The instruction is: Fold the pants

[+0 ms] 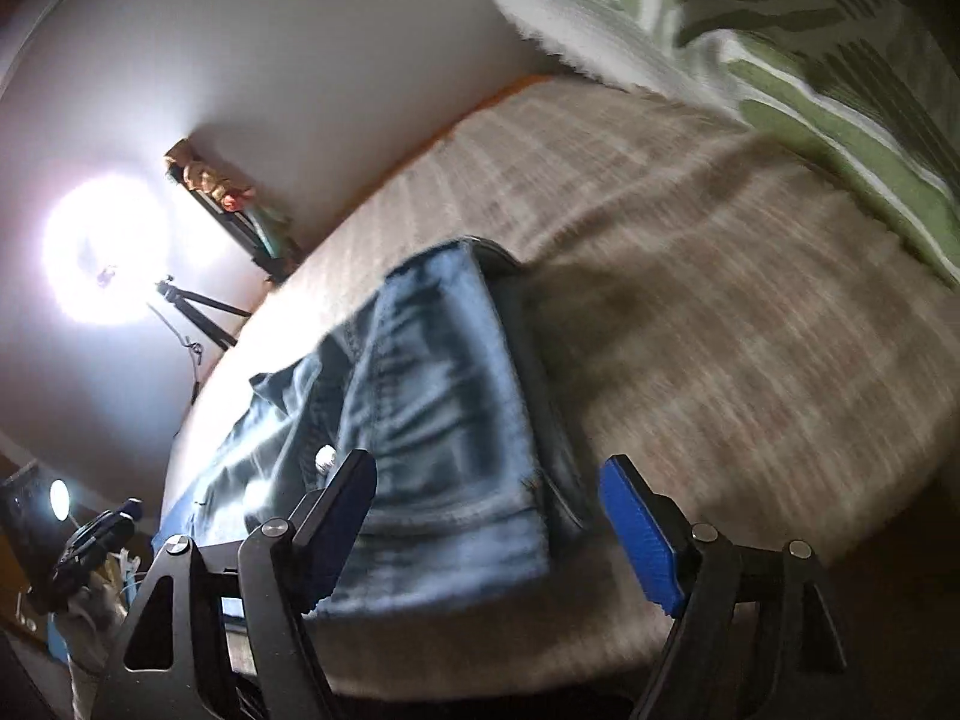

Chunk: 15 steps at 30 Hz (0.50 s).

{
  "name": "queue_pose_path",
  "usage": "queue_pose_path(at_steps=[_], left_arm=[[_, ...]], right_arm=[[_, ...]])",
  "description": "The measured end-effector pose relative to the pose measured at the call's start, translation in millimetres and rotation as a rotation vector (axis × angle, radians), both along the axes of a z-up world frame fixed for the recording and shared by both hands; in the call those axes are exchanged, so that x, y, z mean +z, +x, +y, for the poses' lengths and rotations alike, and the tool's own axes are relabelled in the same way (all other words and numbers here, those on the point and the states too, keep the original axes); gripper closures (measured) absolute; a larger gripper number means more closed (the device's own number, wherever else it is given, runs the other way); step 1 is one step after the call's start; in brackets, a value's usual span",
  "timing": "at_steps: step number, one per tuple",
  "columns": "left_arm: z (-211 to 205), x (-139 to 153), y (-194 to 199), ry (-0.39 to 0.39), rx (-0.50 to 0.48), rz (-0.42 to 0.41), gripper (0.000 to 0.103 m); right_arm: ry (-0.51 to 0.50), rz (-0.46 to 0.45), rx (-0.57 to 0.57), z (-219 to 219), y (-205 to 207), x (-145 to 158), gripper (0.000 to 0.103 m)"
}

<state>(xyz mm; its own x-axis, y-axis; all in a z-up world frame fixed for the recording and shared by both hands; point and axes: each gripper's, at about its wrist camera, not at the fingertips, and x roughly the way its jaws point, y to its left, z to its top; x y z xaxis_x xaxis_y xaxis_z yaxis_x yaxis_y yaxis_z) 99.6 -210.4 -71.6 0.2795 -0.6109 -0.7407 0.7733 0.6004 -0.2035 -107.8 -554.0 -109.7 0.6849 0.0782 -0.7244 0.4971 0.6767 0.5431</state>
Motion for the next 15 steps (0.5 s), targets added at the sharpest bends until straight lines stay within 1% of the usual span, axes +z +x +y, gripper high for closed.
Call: queue_pose_path(at_steps=[3,4,5,7,9,12,15], left_arm=[[69.4,-14.9,18.0,0.041,0.202,-0.011,0.078],[85.8,-20.9,21.7,0.049,0.252,-0.005,0.078],[111.5,-29.7,26.5,0.054,0.323,0.011,0.078],[146.8,-41.6,19.6,0.051,0.415,0.036,0.078],[183.0,-54.8,16.5,0.038,0.508,0.060,0.078],[224.0,-70.1,14.9,0.029,0.599,0.077,0.078],[245.1,-83.7,15.9,0.043,0.652,0.098,0.078]], right_arm=[[0.067,0.000,-0.032,2.7,-19.7,-6.8,0.029],[0.092,-0.002,-0.039,3.5,-23.6,-8.5,0.032],[0.118,-0.010,-0.042,5.6,-27.3,-10.7,0.034],[0.172,-0.030,-0.037,11.1,-29.8,-14.8,0.040],[0.193,-0.035,-0.014,18.2,-26.4,-16.2,0.040],[0.223,-0.029,-0.012,22.2,-17.1,-21.6,0.040],[0.277,-0.009,-0.049,20.2,-9.1,-34.2,0.040]])
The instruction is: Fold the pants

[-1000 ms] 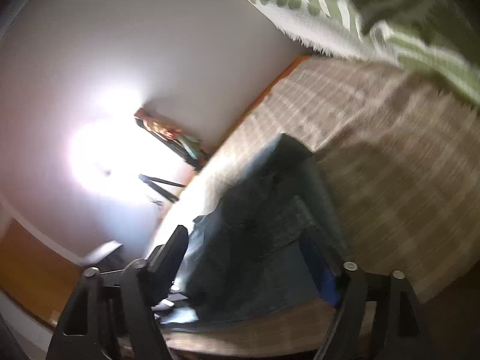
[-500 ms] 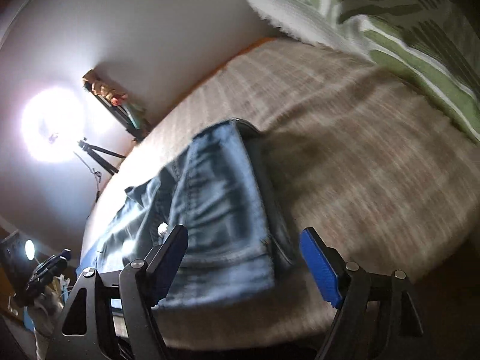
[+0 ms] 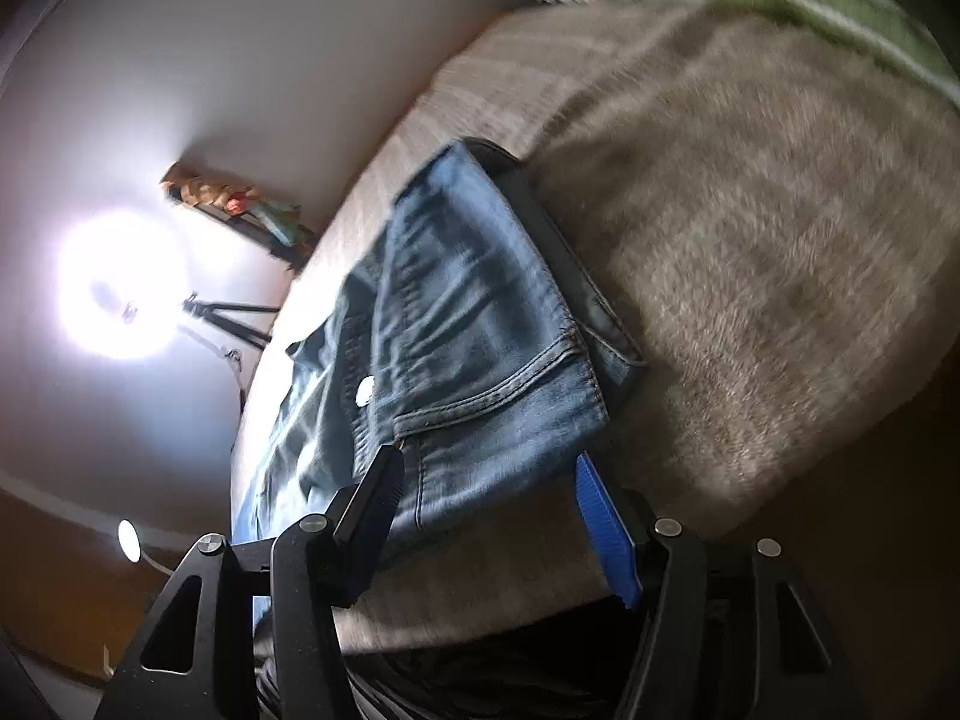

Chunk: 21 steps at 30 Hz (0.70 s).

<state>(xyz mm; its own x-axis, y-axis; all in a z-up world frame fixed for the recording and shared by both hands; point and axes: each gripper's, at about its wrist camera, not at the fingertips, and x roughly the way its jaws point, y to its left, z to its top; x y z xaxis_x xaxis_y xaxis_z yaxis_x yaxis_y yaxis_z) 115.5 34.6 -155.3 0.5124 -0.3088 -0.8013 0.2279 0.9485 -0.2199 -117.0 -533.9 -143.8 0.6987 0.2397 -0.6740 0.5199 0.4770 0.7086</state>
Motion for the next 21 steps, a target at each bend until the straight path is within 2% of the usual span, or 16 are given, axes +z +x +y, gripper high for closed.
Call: queue_pose_path(at_steps=[2,3,4,7,10,13,15,17,18,19,21], left_arm=[[16.4,-11.1,2.0,-0.010,0.033,0.022,0.078],[22.1,-15.2,3.3,-0.019,0.047,0.032,0.078],[26.9,-19.4,4.8,-0.031,0.053,0.040,0.078],[34.0,-24.3,5.7,-0.073,0.061,0.025,0.078],[36.7,-24.8,6.9,-0.076,0.059,0.014,0.078],[36.1,-26.5,7.7,-0.082,0.058,0.006,0.078],[37.0,-26.7,7.3,-0.095,0.061,0.003,0.078],[38.8,-27.0,6.0,-0.101,0.063,-0.003,0.078],[39.5,-27.4,5.0,-0.101,0.063,-0.007,0.078],[39.8,-27.8,3.8,-0.100,0.063,-0.011,0.078],[40.2,-27.8,2.3,-0.093,0.060,-0.017,0.078]], right_arm=[[0.043,-0.013,-0.048,-2.9,-2.0,-5.6,0.041],[0.046,-0.009,-0.057,-3.4,-2.6,-5.4,0.048],[0.037,-0.004,-0.059,-3.6,-2.7,-4.3,0.065],[-0.005,-0.013,-0.060,-3.4,-1.7,4.0,0.090],[-0.102,-0.023,-0.053,0.2,4.3,25.4,0.102],[-0.198,-0.044,-0.028,3.6,10.5,51.1,0.103],[-0.214,-0.054,-0.026,2.5,7.9,62.0,0.101],[-0.205,-0.029,-0.035,1.3,3.0,62.1,0.087],[-0.181,-0.023,-0.030,0.8,0.8,58.8,0.064],[-0.152,-0.020,-0.030,0.7,-1.7,54.6,0.057],[-0.091,-0.016,-0.024,1.7,-6.7,43.1,0.057]])
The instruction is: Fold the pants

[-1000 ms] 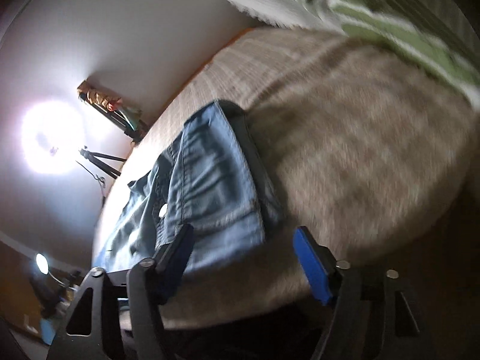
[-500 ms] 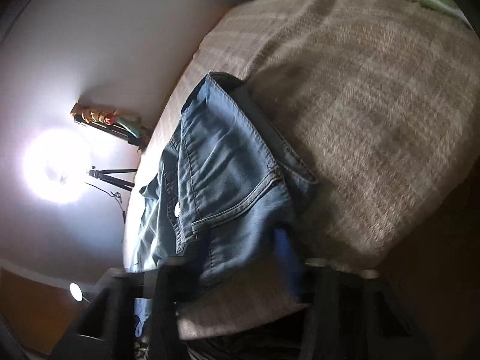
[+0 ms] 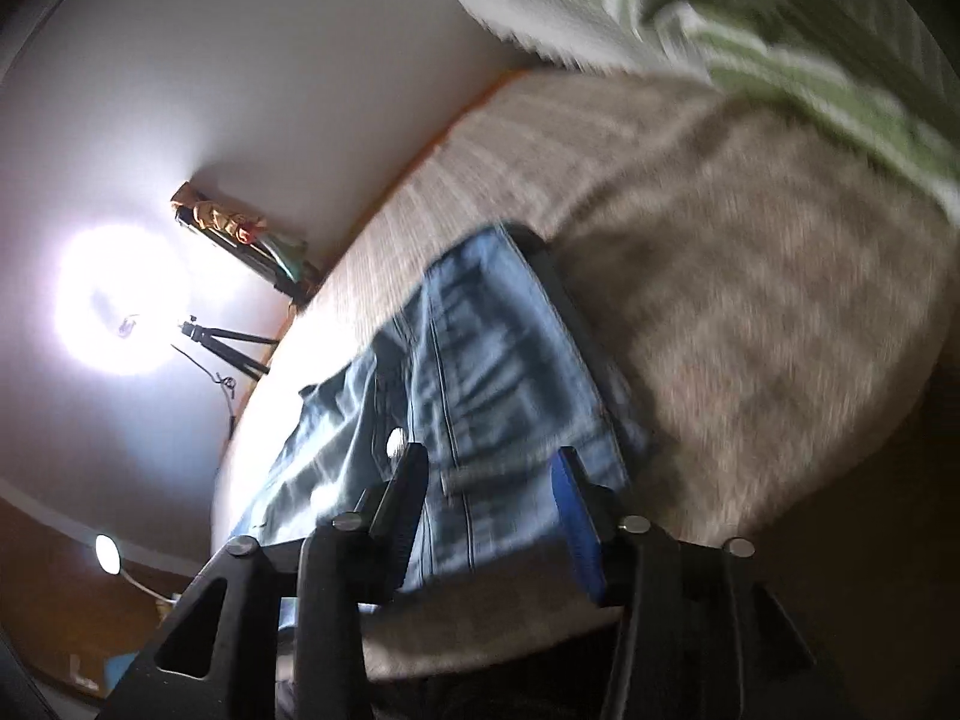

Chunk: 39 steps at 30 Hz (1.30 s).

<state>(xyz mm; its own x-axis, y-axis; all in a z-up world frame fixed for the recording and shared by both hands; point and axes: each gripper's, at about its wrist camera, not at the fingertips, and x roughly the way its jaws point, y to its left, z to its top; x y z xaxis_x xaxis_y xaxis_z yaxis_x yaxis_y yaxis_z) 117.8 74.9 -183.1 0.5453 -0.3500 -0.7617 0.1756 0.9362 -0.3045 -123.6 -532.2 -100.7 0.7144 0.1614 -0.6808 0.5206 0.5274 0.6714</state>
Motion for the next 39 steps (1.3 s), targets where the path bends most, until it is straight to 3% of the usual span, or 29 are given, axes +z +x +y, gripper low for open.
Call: queue_pose_path(at_steps=[10,15,18,23,25,27,30,32,33,39], left_arm=[[0.7,0.8,0.2,0.004,-0.002,0.000,0.078],[-0.3,0.3,0.5,0.010,-0.003,0.000,0.078],[-1.1,0.4,0.5,0.018,-0.003,-0.003,0.078],[-0.3,-0.1,-0.1,0.008,0.006,-0.006,0.078],[0.2,-0.3,-0.7,0.004,0.005,-0.006,0.078],[0.4,-0.2,-0.7,0.003,0.001,-0.006,0.078],[0.6,0.1,-0.2,0.002,-0.002,-0.004,0.078],[0.0,0.2,-0.3,0.008,-0.005,-0.005,0.078],[-0.5,0.6,-0.5,0.012,-0.007,-0.007,0.078],[-0.3,0.9,0.4,0.023,-0.024,-0.007,0.078]], right_arm=[[0.205,0.007,-0.011,13.9,3.3,-47.6,0.057],[0.255,-0.072,-0.057,14.4,3.6,-47.4,0.059],[0.213,-0.107,-0.056,12.1,5.7,-35.4,0.059],[0.083,-0.003,-0.043,12.6,24.8,-34.7,0.061],[0.038,0.022,-0.038,15.2,31.1,-34.1,0.085],[-0.053,0.036,-0.019,23.5,35.5,-21.2,0.100],[-0.176,-0.019,0.023,37.1,34.9,18.9,0.102],[-0.347,-0.059,0.047,45.8,30.3,53.5,0.102],[-0.397,-0.048,0.049,45.6,29.6,56.8,0.102],[-0.338,0.141,0.092,27.1,37.1,-1.4,0.102]])
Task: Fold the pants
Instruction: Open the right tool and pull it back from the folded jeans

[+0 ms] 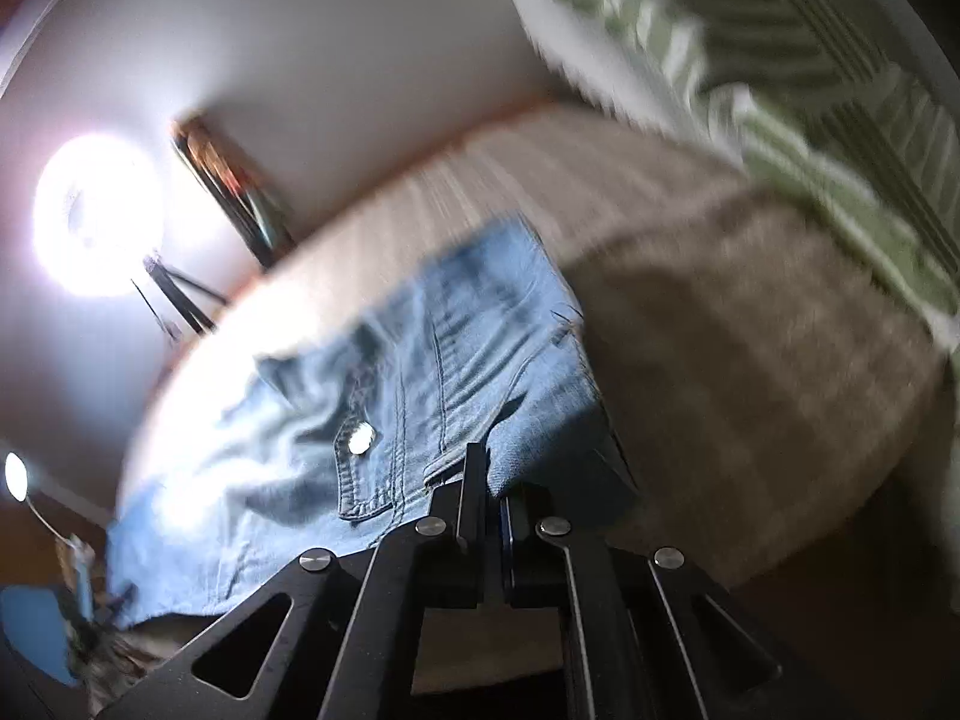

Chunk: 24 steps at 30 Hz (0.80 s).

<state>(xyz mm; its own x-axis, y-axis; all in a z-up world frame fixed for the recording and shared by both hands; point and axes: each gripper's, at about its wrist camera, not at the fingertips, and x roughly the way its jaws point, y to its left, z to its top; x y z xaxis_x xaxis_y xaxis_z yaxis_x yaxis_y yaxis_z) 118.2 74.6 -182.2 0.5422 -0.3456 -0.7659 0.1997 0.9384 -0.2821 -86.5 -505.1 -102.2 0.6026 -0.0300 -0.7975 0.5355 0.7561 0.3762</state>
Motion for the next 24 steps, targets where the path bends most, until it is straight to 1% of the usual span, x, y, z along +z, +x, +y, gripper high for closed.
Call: queue_pose_path(at_steps=[2,3,4,5,6,7,8,9,10,11,12,13,14,16,17,18,21,24], left_arm=[[-0.9,0.6,1.1,0.010,-0.006,0.006,0.078],[-1.7,1.2,1.7,0.015,-0.008,0.009,0.078],[-2.7,2.2,2.8,0.022,-0.009,0.013,0.077],[-4.1,3.5,3.3,0.033,-0.007,0.018,0.077],[-5.7,5.0,3.1,0.048,-0.002,0.018,0.077],[-7.3,6.7,2.5,0.062,0.006,0.014,0.077],[-8.8,8.8,1.1,0.069,0.013,0.005,0.077],[-11.2,11.9,-1.1,0.067,0.014,-0.008,0.077],[-13.4,14.2,-2.8,0.066,0.011,-0.020,0.077],[-16.5,16.7,-4.3,0.072,0.010,-0.036,0.077],[-20.4,18.1,-5.1,0.087,0.007,-0.051,0.077],[-23.5,17.8,-5.1,0.101,0.004,-0.056,0.077],[-27.0,15.4,-3.3,0.113,0.003,-0.052,0.077],[-28.6,9.1,0.3,0.115,0.008,-0.032,0.077],[-29.4,4.7,2.2,0.117,0.012,-0.020,0.077],[-30.0,1.1,3.7,0.121,0.015,-0.017,0.077],[-31.5,0.6,6.5,0.127,0.025,-0.032,0.077],[-31.9,-0.5,9.8,0.130,0.031,-0.035,0.077]], right_arm=[[0.047,0.016,-0.004,-5.3,-6.2,-9.2,0.100],[0.059,0.034,0.003,-7.3,-8.4,-10.4,0.093],[0.043,0.075,0.004,-8.3,-11.4,-8.3,0.087],[0.020,0.090,0.000,-10.1,-14.4,-5.1,0.082],[-0.021,0.090,-0.003,-10.9,-20.0,2.4,0.073],[-0.090,0.086,-0.008,-11.3,-25.2,14.7,0.072],[-0.134,0.076,-0.005,-11.6,-27.9,22.9,0.071],[-0.182,0.035,0.008,-11.6,-27.8,39.5,0.067],[-0.191,0.001,0.024,-11.5,-24.3,49.5,0.062],[-0.186,-0.040,0.054,-12.9,-17.9,58.1,0.059],[-0.167,-0.086,0.117,-14.1,-1.9,66.3,0.055],[-0.166,-0.103,0.151,-14.4,8.5,69.9,0.054],[-0.191,-0.125,0.216,-12.2,31.9,74.9,0.054],[-0.239,-0.129,0.314,-6.5,67.5,75.9,0.054],[-0.242,-0.128,0.379,-4.2,90.1,73.1,0.054],[-0.219,-0.118,0.441,-3.2,115.1,67.3,0.053],[-0.181,-0.064,0.554,-8.1,169.9,47.5,0.053],[-0.165,0.007,0.655,-6.4,206.6,26.7,0.050]])
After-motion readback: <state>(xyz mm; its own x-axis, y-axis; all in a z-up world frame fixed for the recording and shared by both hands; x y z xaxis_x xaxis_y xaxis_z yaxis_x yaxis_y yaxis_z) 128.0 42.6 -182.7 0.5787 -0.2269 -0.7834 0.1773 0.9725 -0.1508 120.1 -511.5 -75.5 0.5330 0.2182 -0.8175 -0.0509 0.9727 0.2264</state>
